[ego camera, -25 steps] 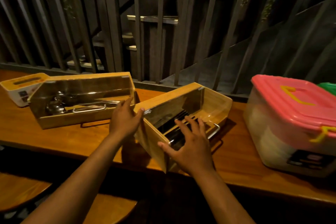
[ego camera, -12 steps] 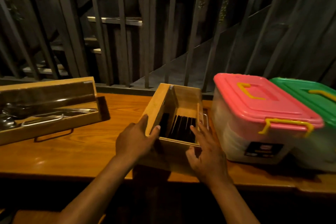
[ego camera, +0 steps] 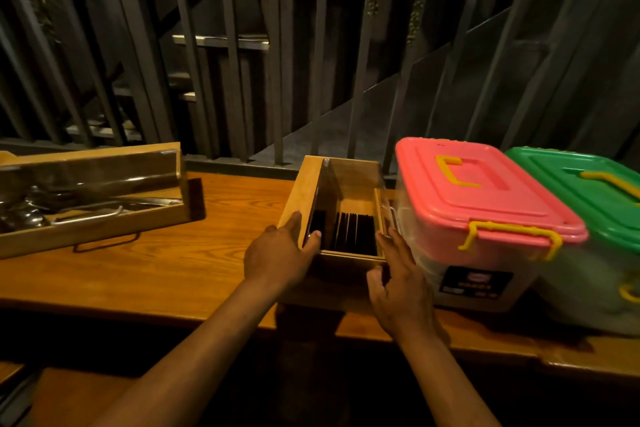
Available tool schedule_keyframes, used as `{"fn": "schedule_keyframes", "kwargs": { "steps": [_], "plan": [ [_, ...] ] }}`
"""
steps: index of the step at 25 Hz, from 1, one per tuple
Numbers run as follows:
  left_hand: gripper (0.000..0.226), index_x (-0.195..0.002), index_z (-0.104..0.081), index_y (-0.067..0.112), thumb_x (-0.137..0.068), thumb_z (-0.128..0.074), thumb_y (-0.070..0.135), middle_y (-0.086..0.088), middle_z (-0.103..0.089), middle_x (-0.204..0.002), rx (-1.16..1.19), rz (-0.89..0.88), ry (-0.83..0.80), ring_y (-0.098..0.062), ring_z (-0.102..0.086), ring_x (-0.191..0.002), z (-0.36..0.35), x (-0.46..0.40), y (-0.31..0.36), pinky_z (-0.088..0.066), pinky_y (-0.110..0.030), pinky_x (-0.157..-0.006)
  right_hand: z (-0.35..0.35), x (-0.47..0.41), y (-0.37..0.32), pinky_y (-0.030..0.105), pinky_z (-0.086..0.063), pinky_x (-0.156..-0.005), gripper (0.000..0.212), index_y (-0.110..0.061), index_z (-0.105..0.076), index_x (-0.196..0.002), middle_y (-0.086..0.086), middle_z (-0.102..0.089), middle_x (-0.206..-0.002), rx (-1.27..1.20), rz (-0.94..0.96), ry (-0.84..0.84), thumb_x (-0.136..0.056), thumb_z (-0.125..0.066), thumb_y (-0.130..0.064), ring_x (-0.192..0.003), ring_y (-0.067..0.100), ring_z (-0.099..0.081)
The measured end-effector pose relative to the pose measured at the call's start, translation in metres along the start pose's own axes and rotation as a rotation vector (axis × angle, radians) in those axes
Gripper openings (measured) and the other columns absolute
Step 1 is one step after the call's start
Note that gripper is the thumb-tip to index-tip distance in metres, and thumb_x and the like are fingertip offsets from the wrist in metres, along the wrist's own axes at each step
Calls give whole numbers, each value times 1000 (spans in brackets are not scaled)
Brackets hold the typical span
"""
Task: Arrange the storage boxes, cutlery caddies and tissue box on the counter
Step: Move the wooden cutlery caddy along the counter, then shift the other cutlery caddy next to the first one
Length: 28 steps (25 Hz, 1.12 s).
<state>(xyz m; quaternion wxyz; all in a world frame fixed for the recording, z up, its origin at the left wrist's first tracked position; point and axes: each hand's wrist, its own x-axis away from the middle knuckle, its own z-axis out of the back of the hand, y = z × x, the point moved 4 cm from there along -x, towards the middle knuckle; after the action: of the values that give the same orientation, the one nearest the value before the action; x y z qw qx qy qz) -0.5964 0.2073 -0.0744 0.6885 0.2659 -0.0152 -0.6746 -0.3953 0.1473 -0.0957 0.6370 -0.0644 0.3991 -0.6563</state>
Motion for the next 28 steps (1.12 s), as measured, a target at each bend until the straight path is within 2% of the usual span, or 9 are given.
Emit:
{"fn": "schedule_keyframes", "kwargs": {
  "steps": [4, 7, 9, 12, 15, 18, 23, 25, 28],
  "plan": [
    [65, -147, -29, 37, -90, -32, 68, -13, -60, -116, 7, 54, -22, -32, -61, -99, 0, 2, 1, -50, -37, -70, 2, -2, 3, 53, -43, -104, 60, -34, -33, -145, -8, -22, -160, -3, 11, -39, -86, -42, -39, -141, 18, -33],
    [55, -140, -42, 34, -93, -39, 62, -8, -61, -122, 95, 5, -40, -28, -60, -105, 11, 10, -3, -50, -36, -73, 3, 2, -8, 55, -32, -112, 61, -33, -36, -144, -5, -24, -159, 82, 14, -8, -84, -43, -44, -145, 20, -23],
    [45, -132, -54, 32, -94, -46, 55, -1, -62, -125, 107, -48, 38, -22, -60, -106, 29, 21, -14, -47, -31, -72, 3, 6, -33, 52, -23, -116, 60, -33, -41, -141, -3, -31, -156, 134, 82, 60, -83, -46, -45, -146, 21, -21],
    [41, -130, -57, 34, -93, -51, 50, 5, -60, -131, 30, -67, 154, -17, -58, -114, 62, 29, -53, -49, -32, -78, -17, 4, -88, 51, -20, -117, 56, -33, -45, -138, -2, -40, -151, 132, 179, 43, -84, -55, -43, -144, 22, -25],
    [38, -128, -58, 35, -92, -53, 48, 6, -59, -132, 21, -63, 212, -15, -53, -122, 101, 20, -120, -49, -34, -81, -59, 0, -147, 52, -22, -116, 54, -32, -46, -137, -2, -43, -149, 88, 257, 7, -85, -55, -42, -143, 22, -28],
    [38, -126, -60, 33, -91, -56, 45, 3, -61, -130, -12, -46, 248, -18, -52, -121, 133, 8, -203, -48, -35, -84, -114, -3, -201, 52, -27, -114, 53, -31, -50, -135, -1, -48, -145, 47, 279, 21, -83, -53, -41, -140, 24, -34],
    [39, -126, -60, 28, -91, -55, 44, -3, -59, -130, -165, 41, 260, -22, -47, -125, 181, -45, -375, -44, -39, -96, -238, 9, -324, 52, -30, -112, 52, -34, -49, -135, -2, -48, -145, -9, 318, -88, -84, -61, -37, -139, 23, -34],
    [41, -129, -57, 30, -91, -53, 46, -6, -52, -138, -197, 123, 216, -26, -40, -132, 188, -68, -430, -43, -44, -101, -274, 13, -353, 51, -29, -113, 54, -37, -46, -136, -4, -44, -148, 5, 319, -130, -85, -60, -39, -141, 21, -32],
    [45, -134, -52, 33, -92, -49, 50, -12, -35, -152, -220, 229, 173, -36, -26, -141, 196, -101, -493, -31, -53, -111, -313, 15, -376, 49, -31, -113, 56, -40, -42, -139, -7, -38, -151, 19, 291, -210, -86, -59, -43, -142, 18, -28]
  ]
}}
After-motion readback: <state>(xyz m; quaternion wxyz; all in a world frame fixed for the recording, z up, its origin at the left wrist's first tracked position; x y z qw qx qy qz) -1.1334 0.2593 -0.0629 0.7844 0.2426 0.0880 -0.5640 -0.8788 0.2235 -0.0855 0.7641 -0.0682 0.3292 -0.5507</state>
